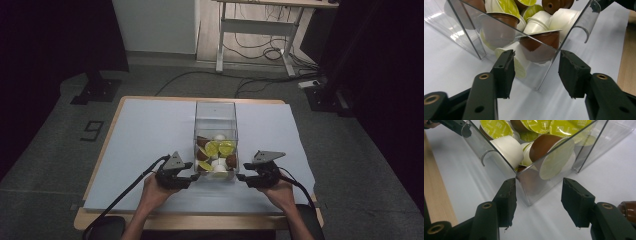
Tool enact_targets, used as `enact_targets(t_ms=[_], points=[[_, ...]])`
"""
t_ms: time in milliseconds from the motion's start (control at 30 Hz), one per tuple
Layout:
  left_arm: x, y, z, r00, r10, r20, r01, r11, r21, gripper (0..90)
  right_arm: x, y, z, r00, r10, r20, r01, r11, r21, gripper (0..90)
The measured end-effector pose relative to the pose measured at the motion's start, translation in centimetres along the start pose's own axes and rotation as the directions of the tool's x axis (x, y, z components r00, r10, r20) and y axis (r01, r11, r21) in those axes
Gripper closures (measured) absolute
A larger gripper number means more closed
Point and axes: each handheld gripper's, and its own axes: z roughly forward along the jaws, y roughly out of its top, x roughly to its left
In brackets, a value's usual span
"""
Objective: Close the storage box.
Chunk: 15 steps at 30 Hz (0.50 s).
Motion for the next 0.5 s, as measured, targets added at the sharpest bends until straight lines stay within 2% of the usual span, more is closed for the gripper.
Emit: enact_targets(t_ms=[267, 500], points=[[0.16, 0.17, 0.27, 1.0000, 0.000, -0.006, 0.000, 1.0000, -0.007, 54.8, -0.40, 0.26, 0.38, 0.9996, 0.014, 0.026, -0.014, 1.000, 0.008, 47.2], [0.28, 0.36, 0.36, 0.9995, -0.005, -0.031, 0.005, 0.9999, -0.011, 58.2, -0.39, 0.48, 0.36, 0.9982, 0.007, 0.059, -0.008, 1.000, 0.014, 47.8]])
